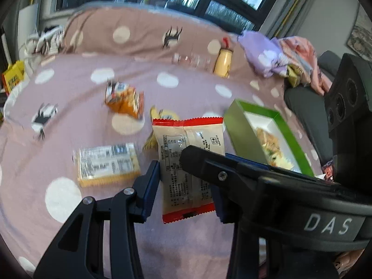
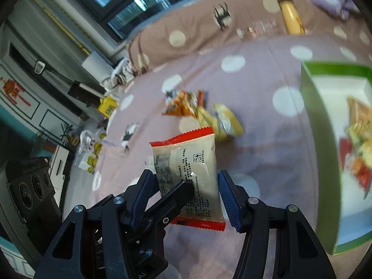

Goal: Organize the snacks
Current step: 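Lift the white biscuit packet and carry it over the green box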

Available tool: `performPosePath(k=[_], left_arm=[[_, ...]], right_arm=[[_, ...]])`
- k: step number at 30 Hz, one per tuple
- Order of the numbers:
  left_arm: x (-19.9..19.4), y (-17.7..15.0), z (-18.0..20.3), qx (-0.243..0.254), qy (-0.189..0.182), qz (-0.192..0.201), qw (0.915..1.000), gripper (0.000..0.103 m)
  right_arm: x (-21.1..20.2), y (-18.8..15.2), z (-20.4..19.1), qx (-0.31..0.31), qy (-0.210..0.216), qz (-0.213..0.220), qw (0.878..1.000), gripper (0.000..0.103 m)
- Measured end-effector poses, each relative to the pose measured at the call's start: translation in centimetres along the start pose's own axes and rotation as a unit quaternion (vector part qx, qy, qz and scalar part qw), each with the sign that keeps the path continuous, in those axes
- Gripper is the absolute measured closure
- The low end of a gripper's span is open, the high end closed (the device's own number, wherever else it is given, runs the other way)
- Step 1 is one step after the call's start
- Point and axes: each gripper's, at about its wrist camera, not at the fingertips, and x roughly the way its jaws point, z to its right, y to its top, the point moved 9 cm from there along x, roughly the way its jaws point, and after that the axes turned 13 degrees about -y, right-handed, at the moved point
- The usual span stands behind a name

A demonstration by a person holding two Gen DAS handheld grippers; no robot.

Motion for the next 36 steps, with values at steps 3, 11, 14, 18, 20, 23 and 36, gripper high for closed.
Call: performPosePath(k=[3,11,14,18,20,23,36], left_arm=[[-0.8,1.5,1.3,0.023,0.008,0.024,0.9994,0.063],[-1.4,3.1,4.0,0.068,0.003,0.044,0.9967,0.063],[-0.6,3.3,5.4,0.073,-0.010,0.044,0.9963,0.062],[0.8,3.8,8.0,0.091,-0.027,0.042,0.9946,0.062],[1.7,3.8,9.4,0.097,-0.037,0.040,0.9938,0.062],[3.7,3.8,11.3,0.102,-0.055,0.026,0.9930,0.062],[11.7,3.1,16.3,0.127,-0.081,-0.051,0.9873,0.061]], right_arm=[[-1.9,1.1,-0.6,-0.015,-0.004,0.030,0.999,0.042],[-5.2,2.7,-0.4,-0.028,-0.022,0.089,0.995,0.042],[-6.1,3.2,0.9,-0.018,-0.030,0.102,0.994,0.042],[-7.6,4.1,3.8,0.010,-0.037,0.121,0.992,0.042],[-8.3,4.4,5.2,0.022,-0.042,0.130,0.990,0.042],[-9.0,4.8,7.6,0.046,-0.052,0.139,0.988,0.042],[-8.5,5.7,17.9,0.165,-0.064,0.127,0.976,0.042]])
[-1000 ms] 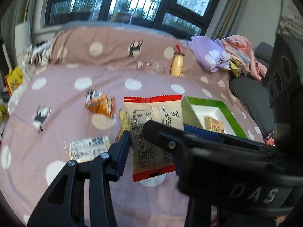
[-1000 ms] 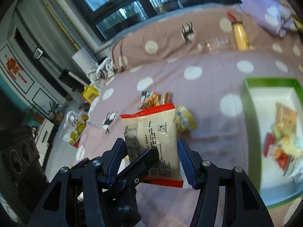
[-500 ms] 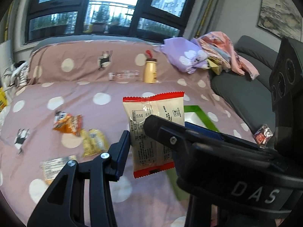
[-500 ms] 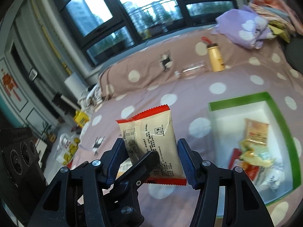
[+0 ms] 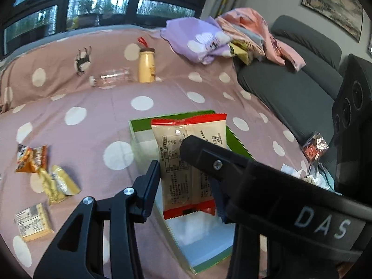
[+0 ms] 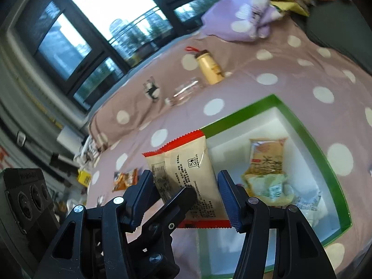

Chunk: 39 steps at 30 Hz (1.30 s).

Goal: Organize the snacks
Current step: 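Lift the white biscuit packet and carry it over the green box, then lower the biscuit packet into the box and open the right tool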

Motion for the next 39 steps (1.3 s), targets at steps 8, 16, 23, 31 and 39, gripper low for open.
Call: performPosePath(k=[8,16,23,31,39], left_arm=[[3.3,0.1,-1.1,-0.006,0.008,-0.029,0.9995,0.061],[6.0,0.1,-2.4,-0.023,0.006,-0.056,0.9982,0.061],[8.1,-0.5,-3.6,-0.037,0.010,-0.085,0.9956,0.061],[9.2,-1.2,-4.4,-0.050,0.009,-0.102,0.9935,0.061],[10.1,-1.4,-4.1,-0.046,0.004,-0.112,0.9926,0.061]], right_arm=[[3.1,1.1,2.6,0.043,0.010,-0.023,0.999,0.042],[5.5,1.6,4.1,0.063,0.001,-0.039,0.997,0.042],[8.4,1.2,5.2,0.081,-0.001,-0.073,0.994,0.042],[10.2,0.5,6.3,0.104,-0.013,-0.106,0.989,0.042],[10.7,0.4,7.3,0.127,-0.024,-0.117,0.985,0.042]])
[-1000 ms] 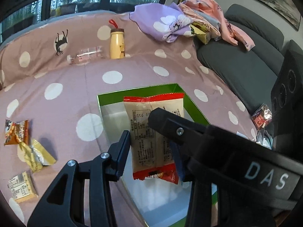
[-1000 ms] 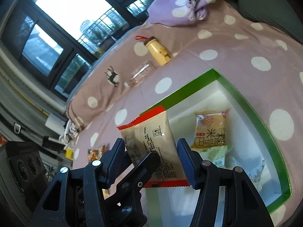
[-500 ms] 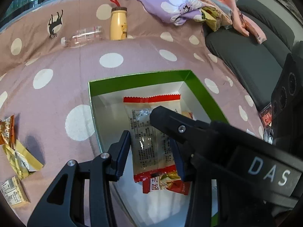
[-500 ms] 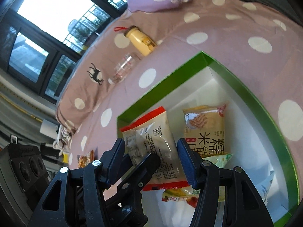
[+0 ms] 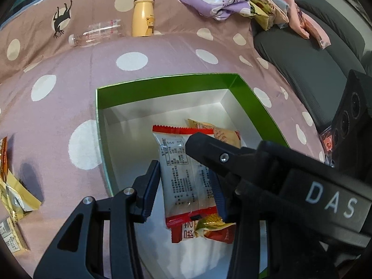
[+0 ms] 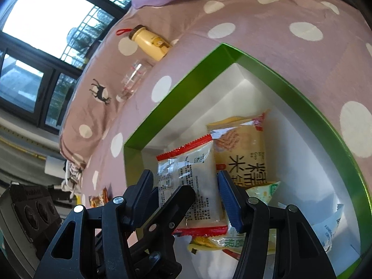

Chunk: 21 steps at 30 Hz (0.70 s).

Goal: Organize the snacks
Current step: 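Lower the biscuit packet into the box and open the right tool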

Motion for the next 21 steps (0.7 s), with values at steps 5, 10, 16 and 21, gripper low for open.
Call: performPosePath(k=[5,10,16,21], left_arm=[[0.2,0.1,0.2,0.000,-0.003,0.001,1.0000,0.063],[-0.2,0.0,0.3,-0.012,-0.020,0.007,0.9997,0.060],[-1.9,-0.1,0.8,-0.018,-0.031,0.023,0.9991,0.057],[-4.2,-0.1,0.8,-0.011,-0.024,0.042,0.9988,0.052]], right_arm=[[0.0,0.1,0.4,0.011,-0.006,0.002,1.000,0.042],[-0.7,0.2,0.3,0.002,-0.025,0.018,1.000,0.042],[-2.8,-0.2,-1.4,-0.035,-0.028,0.057,0.997,0.042],[-4.8,-0.6,-2.7,-0.058,-0.028,0.095,0.993,0.042]])
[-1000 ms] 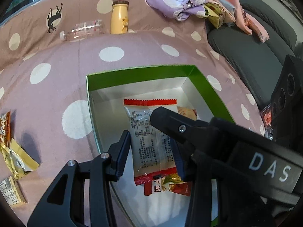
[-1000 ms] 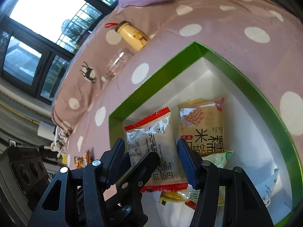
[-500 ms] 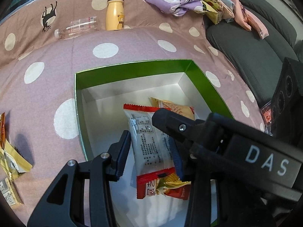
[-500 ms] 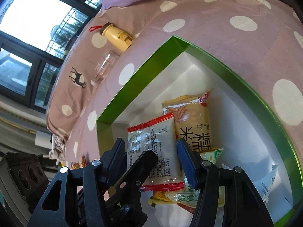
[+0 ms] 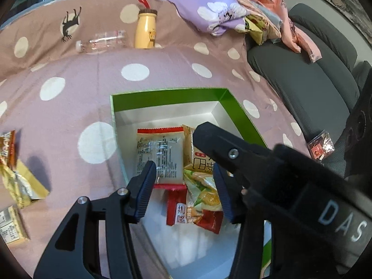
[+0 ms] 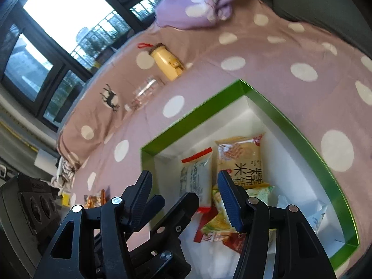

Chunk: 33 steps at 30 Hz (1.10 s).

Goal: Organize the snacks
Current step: 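Lower the biscuit packet into the box and open the right tool, then withdraw the right tool from the box toward the snack pile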

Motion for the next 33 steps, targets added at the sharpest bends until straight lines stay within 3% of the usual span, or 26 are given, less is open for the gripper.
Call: performPosePath(k=[8,16,25,33], left_arm=[[-3.8,0.4,-1.3,0.003,0.016,0.038,0.9991,0.035],[-7.8,0.0,-3.4,-0.013,0.025,0.072,0.9970,0.023],[-13.7,-1.2,-7.4,-0.030,0.064,0.107,0.9917,0.016],[-19.2,-4.3,-13.6,-0.076,0.114,0.123,0.9829,0.013]], right_arm=[[-2.1,-0.1,-1.5,-0.018,0.020,0.036,0.999,0.025],[-3.0,-0.3,-2.2,-0.024,0.019,0.059,0.998,0.021],[-4.0,-1.1,-4.1,-0.046,0.027,0.081,0.995,0.017],[-4.4,-2.6,-7.0,-0.078,0.043,0.094,0.992,0.013]])
